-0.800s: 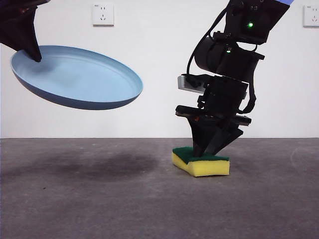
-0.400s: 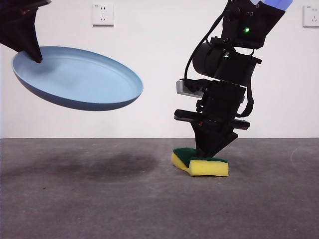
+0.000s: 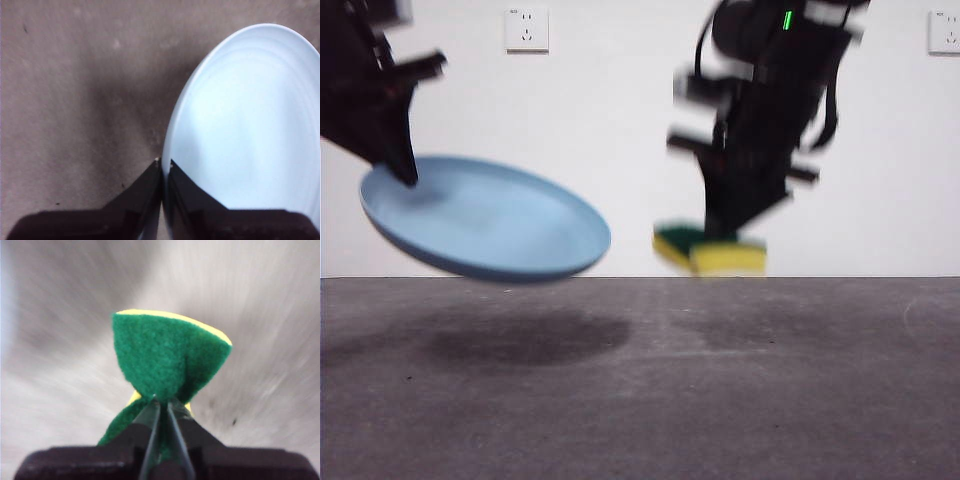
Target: Pick up the plate,pick up the cloth,clean the plate with the cloth
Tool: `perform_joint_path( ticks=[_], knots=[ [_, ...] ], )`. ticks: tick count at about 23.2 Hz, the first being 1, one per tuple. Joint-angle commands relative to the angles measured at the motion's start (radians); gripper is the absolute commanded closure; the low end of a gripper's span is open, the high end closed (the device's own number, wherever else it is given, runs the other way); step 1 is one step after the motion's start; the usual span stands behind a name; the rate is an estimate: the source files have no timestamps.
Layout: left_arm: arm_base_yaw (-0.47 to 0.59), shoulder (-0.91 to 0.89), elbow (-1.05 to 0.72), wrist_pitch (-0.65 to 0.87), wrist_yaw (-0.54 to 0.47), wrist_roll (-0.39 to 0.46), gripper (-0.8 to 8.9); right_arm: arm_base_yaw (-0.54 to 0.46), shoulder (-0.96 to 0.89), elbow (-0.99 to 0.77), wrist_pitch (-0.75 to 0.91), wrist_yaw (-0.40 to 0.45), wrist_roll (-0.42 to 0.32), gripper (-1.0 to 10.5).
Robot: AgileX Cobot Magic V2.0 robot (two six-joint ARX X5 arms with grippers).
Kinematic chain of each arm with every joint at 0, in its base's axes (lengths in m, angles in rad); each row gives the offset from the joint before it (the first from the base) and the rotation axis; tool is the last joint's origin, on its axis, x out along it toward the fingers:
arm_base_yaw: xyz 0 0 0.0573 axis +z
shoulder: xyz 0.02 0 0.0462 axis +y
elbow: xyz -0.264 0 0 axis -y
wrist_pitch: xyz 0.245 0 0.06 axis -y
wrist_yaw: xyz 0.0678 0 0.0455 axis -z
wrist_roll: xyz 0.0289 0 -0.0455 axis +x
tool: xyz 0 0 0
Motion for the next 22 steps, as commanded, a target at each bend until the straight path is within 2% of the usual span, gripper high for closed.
perform_joint_path(
  ticks=[1, 7, 13, 17, 20, 22],
  knots=[
    [-0.024, 0.061, -0.001, 0.028, 0.008, -0.026, 8.21, 0.014, -0.056, -0.005, 0.013, -0.007, 0.017, 9.6],
    [-0.106, 0.143, -0.001, 0.077, 0.142, -0.060, 8.21, 0.067, -0.100, -0.005, 0.057, -0.007, 0.026, 9.6],
    [-0.196, 0.150, -0.001, 0.168, 0.138, -0.113, 8.21, 0.144, -0.061, -0.005, 0.118, -0.007, 0.051, 9.6],
    [-0.217, 0.150, -0.001, 0.208, 0.139, -0.132, 8.21, 0.216, -0.015, -0.005, 0.135, -0.007, 0.076, 9.6],
    [-0.211, 0.150, -0.001, 0.210, 0.138, -0.134, 8.21, 0.266, 0.008, -0.005, 0.076, -0.004, 0.072, 9.6],
    [-0.199, 0.150, -0.001, 0.208, 0.140, -0.134, 8.21, 0.277, 0.010, -0.005, -0.024, 0.031, 0.046, 9.6]
  ],
)
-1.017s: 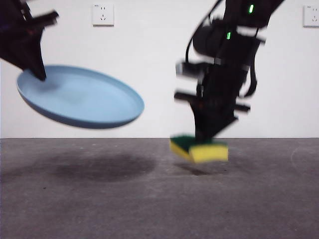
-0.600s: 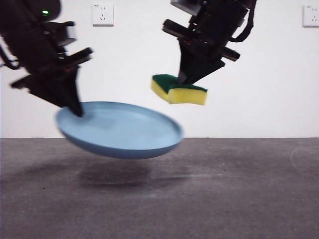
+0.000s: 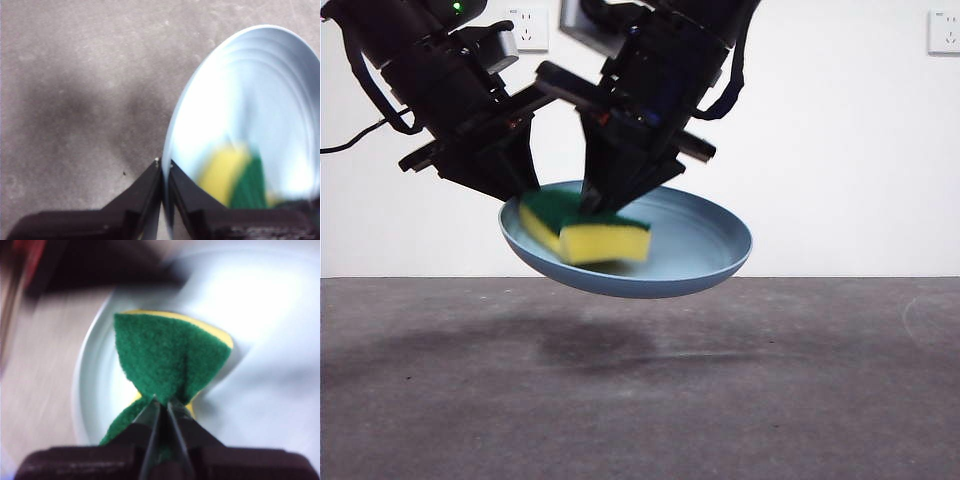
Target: Pick up the plate,pick up the cloth,clean the plate with the cloth
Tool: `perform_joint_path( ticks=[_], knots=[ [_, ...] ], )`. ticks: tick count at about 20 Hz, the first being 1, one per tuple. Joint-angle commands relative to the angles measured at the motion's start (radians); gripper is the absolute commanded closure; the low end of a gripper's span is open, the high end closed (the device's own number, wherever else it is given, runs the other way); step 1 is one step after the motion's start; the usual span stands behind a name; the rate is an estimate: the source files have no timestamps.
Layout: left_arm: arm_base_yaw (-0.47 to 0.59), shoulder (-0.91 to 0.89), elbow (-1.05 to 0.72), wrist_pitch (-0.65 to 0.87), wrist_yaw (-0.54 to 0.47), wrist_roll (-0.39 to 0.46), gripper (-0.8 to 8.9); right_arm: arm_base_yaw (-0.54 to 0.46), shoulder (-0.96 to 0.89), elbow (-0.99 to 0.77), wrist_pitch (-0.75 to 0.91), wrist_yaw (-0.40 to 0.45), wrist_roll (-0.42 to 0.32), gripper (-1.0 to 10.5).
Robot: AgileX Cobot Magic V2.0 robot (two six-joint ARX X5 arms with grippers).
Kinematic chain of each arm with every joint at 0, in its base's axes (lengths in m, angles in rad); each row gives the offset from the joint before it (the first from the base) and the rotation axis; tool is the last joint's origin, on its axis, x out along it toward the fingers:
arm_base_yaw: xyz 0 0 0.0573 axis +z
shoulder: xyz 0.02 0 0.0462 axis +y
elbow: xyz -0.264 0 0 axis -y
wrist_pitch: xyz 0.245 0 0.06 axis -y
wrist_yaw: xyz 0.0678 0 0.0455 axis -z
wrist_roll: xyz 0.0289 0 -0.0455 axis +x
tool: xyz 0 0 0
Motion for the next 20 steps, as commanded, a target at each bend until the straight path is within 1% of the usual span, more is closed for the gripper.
perform_joint_path(
  ticks=[1, 2, 3, 4, 5, 6, 7, 8, 10, 11, 12, 14, 15, 16, 17, 18, 19, 20],
  knots=[
    [0.015, 0.000, -0.001, 0.001, 0.016, -0.010, 8.21, 0.006, 0.013, -0.006, -0.119, 0.090, -0.025, 9.6],
    [0.021, 0.000, -0.001, -0.006, 0.037, -0.010, 8.21, 0.005, 0.013, -0.006, -0.157, 0.166, -0.032, 9.6],
    [0.027, 0.000, -0.001, -0.018, 0.064, -0.010, 8.21, -0.008, 0.011, -0.006, -0.178, 0.278, -0.034, 9.6],
    [0.027, 0.000, -0.001, -0.026, 0.083, -0.010, 8.21, -0.026, 0.005, -0.006, -0.173, 0.367, -0.033, 9.6],
    [0.027, 0.000, -0.001, -0.037, 0.095, -0.010, 8.21, -0.046, 0.002, -0.006, -0.138, 0.436, -0.033, 9.6],
    [0.026, 0.000, -0.001, -0.043, 0.115, -0.009, 8.21, -0.062, 0.002, -0.006, -0.086, 0.462, -0.033, 9.6],
    [0.022, 0.000, -0.001, -0.046, 0.137, -0.008, 8.21, -0.078, 0.002, -0.006, -0.012, 0.459, -0.033, 9.6],
    [0.014, 0.000, -0.001, -0.045, 0.147, -0.008, 8.21, -0.088, 0.002, -0.006, 0.040, 0.425, -0.033, 9.6],
    [0.000, 0.000, -0.001, -0.033, 0.156, -0.010, 8.21, -0.103, 0.003, -0.006, 0.133, 0.231, -0.018, 9.6],
    [-0.001, 0.000, -0.001, -0.016, 0.155, -0.012, 8.21, -0.102, 0.009, -0.006, 0.156, 0.113, 0.009, 9.6],
    [-0.001, 0.000, -0.001, 0.005, 0.155, -0.019, 8.21, -0.101, 0.015, -0.006, 0.159, 0.034, 0.027, 9.6],
    [0.001, 0.000, -0.001, 0.061, 0.154, -0.062, 8.21, -0.095, 0.037, -0.006, 0.136, -0.121, 0.051, 9.6],
    [0.006, 0.000, -0.001, 0.089, 0.154, -0.075, 8.21, -0.086, 0.047, -0.006, 0.103, -0.163, 0.049, 9.6],
    [0.011, 0.000, -0.001, 0.108, 0.151, -0.091, 8.21, -0.083, 0.052, -0.006, 0.056, -0.164, 0.044, 9.6],
    [0.014, 0.000, -0.001, 0.119, 0.150, -0.094, 8.21, -0.079, 0.052, -0.006, -0.005, -0.149, 0.019, 9.6],
    [0.014, 0.000, -0.001, 0.120, 0.139, -0.094, 8.21, -0.076, 0.052, -0.006, -0.072, -0.108, 0.005, 9.6],
    [0.018, 0.000, -0.001, 0.117, 0.129, -0.093, 8.21, -0.076, 0.052, -0.006, -0.131, -0.041, -0.008, 9.6],
    [0.027, 0.000, -0.001, 0.107, 0.130, -0.093, 8.21, -0.077, 0.051, -0.006, -0.192, 0.083, -0.018, 9.6]
  ],
)
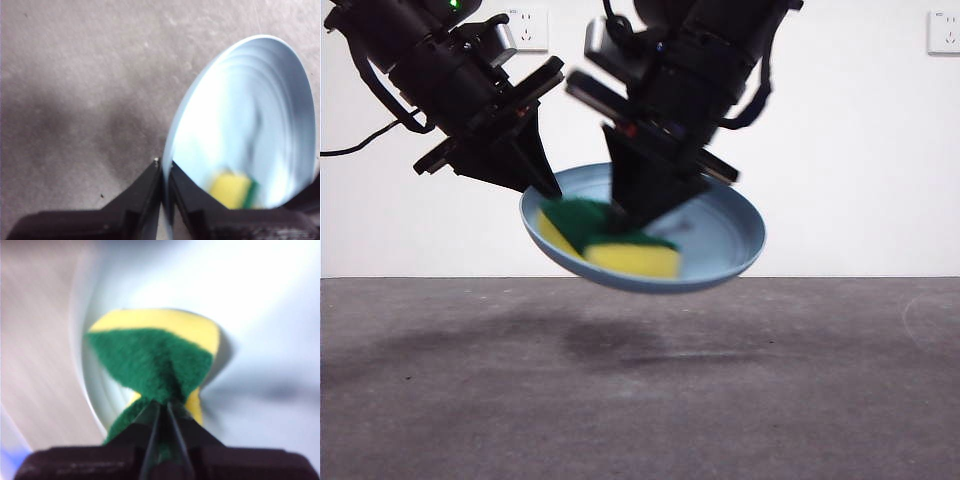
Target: Pick up the plate,pick up the cloth,clean the plate with the cloth
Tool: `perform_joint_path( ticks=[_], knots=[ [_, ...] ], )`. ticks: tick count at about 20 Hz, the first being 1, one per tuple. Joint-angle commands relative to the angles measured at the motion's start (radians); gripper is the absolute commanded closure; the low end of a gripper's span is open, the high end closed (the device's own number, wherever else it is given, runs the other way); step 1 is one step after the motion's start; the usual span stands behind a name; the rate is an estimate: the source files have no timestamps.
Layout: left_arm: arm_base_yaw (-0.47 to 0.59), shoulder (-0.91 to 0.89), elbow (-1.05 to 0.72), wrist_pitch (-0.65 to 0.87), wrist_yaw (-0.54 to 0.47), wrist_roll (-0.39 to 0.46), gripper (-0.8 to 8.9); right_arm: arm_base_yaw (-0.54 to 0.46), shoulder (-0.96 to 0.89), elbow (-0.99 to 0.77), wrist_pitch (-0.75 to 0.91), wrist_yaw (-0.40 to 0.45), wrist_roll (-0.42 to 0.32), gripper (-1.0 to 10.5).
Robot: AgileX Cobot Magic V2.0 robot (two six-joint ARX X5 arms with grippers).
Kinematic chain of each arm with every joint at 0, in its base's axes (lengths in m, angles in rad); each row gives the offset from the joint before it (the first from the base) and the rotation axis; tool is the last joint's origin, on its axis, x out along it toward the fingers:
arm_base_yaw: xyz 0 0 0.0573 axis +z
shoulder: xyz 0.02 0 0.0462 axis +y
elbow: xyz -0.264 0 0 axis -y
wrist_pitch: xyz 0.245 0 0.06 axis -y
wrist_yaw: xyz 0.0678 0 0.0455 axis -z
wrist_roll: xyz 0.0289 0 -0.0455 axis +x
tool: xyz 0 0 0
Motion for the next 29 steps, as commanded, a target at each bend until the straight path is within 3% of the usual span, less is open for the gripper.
perform_joint_path(
  ticks=[1, 2, 4, 6, 10, 12, 15, 22, 26, 27, 29],
  knots=[
    [0.016, -0.007, 0.003, 0.008, 0.026, -0.037, 8.21, -0.010, 0.028, -0.016, -0.123, 0.278, -0.029, 9.6],
    [0.017, -0.007, 0.003, -0.008, 0.027, -0.035, 8.21, -0.021, 0.027, -0.016, -0.127, 0.432, -0.029, 9.6],
    [0.017, -0.007, 0.003, -0.032, 0.031, -0.028, 8.21, -0.041, 0.027, -0.016, -0.043, 0.595, -0.029, 9.6],
    [0.013, -0.007, 0.003, -0.043, 0.035, -0.016, 8.21, -0.063, 0.027, -0.016, 0.126, 0.533, -0.029, 9.6],
    [0.000, -0.007, 0.003, -0.039, 0.014, 0.006, 8.21, -0.082, 0.027, -0.016, 0.433, 0.183, 0.015, 9.6],
    [0.000, -0.007, 0.003, -0.041, -0.062, 0.040, 8.21, -0.082, 0.017, -0.016, 0.483, 0.072, 0.041, 9.6],
    [0.020, 0.006, 0.003, -0.037, -0.189, 0.095, 8.22, -0.082, -0.028, -0.016, 0.443, 0.063, 0.042, 9.6],
    [0.120, 0.172, 0.003, -0.013, -0.208, 0.109, 8.22, -0.089, -0.185, -0.016, 0.243, 0.070, 0.030, 9.6],
    [0.133, 0.272, 0.003, 0.028, -0.265, 0.164, 8.09, -0.089, -0.266, -0.016, 0.176, 0.076, 0.030, 9.6],
    [0.134, 0.284, 0.003, 0.037, -0.264, 0.167, 7.38, -0.089, -0.283, -0.016, 0.166, 0.101, 0.031, 9.6],
    [0.134, 0.288, 0.003, 0.046, -0.263, 0.174, 4.30, -0.089, -0.298, -0.016, 0.162, 0.201, 0.029, 9.6]
  ],
)
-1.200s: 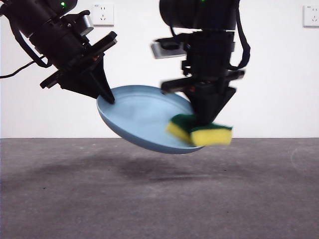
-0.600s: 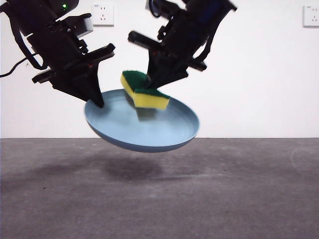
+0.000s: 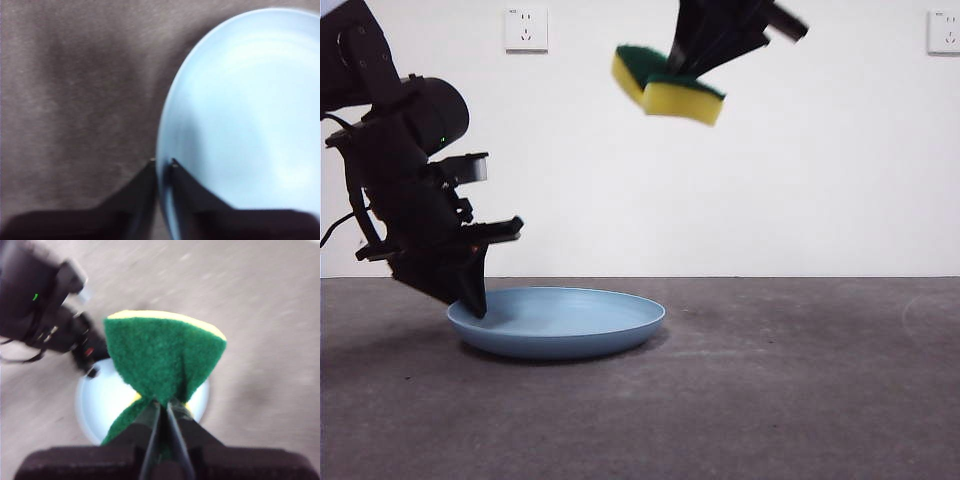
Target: Pick up the plate,pick up the cloth,clean the plate with the cloth
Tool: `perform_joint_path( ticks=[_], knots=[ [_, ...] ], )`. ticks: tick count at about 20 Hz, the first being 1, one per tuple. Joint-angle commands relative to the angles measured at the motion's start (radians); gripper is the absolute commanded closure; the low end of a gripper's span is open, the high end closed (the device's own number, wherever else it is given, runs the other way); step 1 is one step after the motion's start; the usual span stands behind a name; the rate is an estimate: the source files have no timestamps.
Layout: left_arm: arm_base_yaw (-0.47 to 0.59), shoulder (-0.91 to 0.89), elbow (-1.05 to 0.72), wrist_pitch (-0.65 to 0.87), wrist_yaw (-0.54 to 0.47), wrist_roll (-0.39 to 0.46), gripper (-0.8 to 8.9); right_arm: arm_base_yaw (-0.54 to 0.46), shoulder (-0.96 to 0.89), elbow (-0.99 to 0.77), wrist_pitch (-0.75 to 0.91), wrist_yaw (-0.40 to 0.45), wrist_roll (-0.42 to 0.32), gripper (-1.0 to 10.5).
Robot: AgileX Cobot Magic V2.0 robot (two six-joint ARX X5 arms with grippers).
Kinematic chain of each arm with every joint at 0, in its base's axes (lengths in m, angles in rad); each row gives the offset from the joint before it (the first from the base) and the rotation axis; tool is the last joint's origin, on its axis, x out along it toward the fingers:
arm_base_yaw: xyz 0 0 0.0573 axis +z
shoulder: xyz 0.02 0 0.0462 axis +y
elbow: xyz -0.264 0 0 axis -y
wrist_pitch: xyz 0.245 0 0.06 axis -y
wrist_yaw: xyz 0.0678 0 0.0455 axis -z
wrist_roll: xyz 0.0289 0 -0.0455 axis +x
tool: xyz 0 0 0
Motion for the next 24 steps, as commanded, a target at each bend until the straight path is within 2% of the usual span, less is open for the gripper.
perform_joint_path(
  ticks=[1, 2, 4, 8, 10, 13, 20, 24],
  knots=[
    [0.004, 0.013, -0.003, 0.012, -0.008, 0.040, 3.49, -0.005, 0.000, -0.012, 0.000, 0.105, -0.001, 9.6],
    [0.003, 0.009, -0.003, 0.013, -0.006, 0.039, 3.44, -0.018, 0.001, -0.012, 0.000, 0.143, -0.004, 9.6],
    [0.003, -0.008, -0.002, 0.000, 0.024, 0.018, 3.44, -0.049, 0.026, -0.012, 0.005, 0.141, 0.004, 9.6],
    [-0.013, -0.127, -0.002, -0.016, 0.082, -0.019, 3.44, -0.113, 0.133, -0.013, 0.001, 0.132, 0.095, 9.6],
    [-0.026, -0.212, -0.002, -0.027, 0.104, -0.040, 3.44, -0.127, 0.204, -0.013, -0.006, 0.129, 0.114, 9.6],
    [-0.050, -0.350, -0.002, -0.071, 0.108, -0.043, 3.44, -0.130, 0.315, -0.012, -0.005, 0.054, 0.126, 9.6],
    [-0.090, -0.608, -0.002, -0.182, 0.105, -0.043, 3.44, -0.133, 0.433, -0.013, -0.087, 0.054, 0.127, 9.3],
    [-0.090, -0.663, -0.002, -0.198, 0.104, -0.042, 3.44, -0.142, 0.433, -0.013, -0.106, 0.055, 0.127, 5.7]
  ],
)
